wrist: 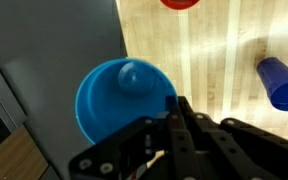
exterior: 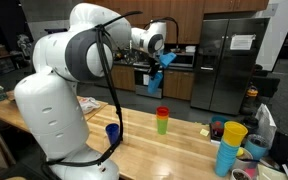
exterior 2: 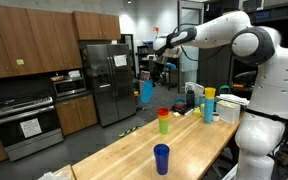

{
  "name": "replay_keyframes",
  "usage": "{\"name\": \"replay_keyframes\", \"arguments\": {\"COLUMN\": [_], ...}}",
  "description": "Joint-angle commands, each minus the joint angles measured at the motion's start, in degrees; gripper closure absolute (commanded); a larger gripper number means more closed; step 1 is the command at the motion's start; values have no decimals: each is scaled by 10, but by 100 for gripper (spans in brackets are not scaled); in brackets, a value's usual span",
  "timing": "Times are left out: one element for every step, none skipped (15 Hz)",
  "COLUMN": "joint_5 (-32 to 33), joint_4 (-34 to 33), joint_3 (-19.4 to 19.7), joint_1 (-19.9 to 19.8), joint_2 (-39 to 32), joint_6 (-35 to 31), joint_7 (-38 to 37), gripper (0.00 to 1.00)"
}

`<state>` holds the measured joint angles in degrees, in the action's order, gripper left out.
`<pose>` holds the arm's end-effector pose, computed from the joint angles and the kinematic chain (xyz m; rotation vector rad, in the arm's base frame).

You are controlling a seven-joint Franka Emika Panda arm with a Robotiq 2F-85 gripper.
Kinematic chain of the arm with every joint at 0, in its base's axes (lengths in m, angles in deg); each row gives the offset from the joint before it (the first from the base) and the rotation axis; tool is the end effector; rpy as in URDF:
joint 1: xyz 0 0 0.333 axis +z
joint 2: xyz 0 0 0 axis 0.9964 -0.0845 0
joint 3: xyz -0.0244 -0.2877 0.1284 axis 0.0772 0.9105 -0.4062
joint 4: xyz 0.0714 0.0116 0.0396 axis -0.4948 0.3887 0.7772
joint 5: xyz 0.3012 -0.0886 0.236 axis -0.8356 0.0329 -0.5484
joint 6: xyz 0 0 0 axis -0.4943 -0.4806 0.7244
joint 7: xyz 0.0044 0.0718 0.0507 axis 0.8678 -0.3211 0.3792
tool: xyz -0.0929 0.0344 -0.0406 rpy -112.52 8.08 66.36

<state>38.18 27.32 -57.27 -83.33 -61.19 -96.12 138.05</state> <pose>0.5594 0.0213 0.5769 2.2344 2.1322 0.5117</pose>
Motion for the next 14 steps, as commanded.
{"name": "replay_keyframes", "arguments": {"joint_5": [10,12,16,22,26,31,37,42,47,52,58,63,68,71], "joint_4": [-11,-11,-9,-5,-4,-3,-3,-2,0,3,5,6,8,11], "joint_3": [10,13,15,17,18,20,21,22,23,24,25,26,26,27], "joint_1": [-11,-13,-16,-18,-21,-23,-24,-25,-27,-27,-28,-28,-29,-30], "joint_2": [3,3,5,8,8,9,9,10,12,14,15,15,16,17], "joint_6": [5,5,4,1,1,1,1,0,-1,-2,-3,-3,-4,-6], "joint_7": [5,5,7,7,8,9,9,10,10,10,10,11,11,11], "gripper": [99,99,99,99,99,99,99,99,99,99,99,99,99,99]}}
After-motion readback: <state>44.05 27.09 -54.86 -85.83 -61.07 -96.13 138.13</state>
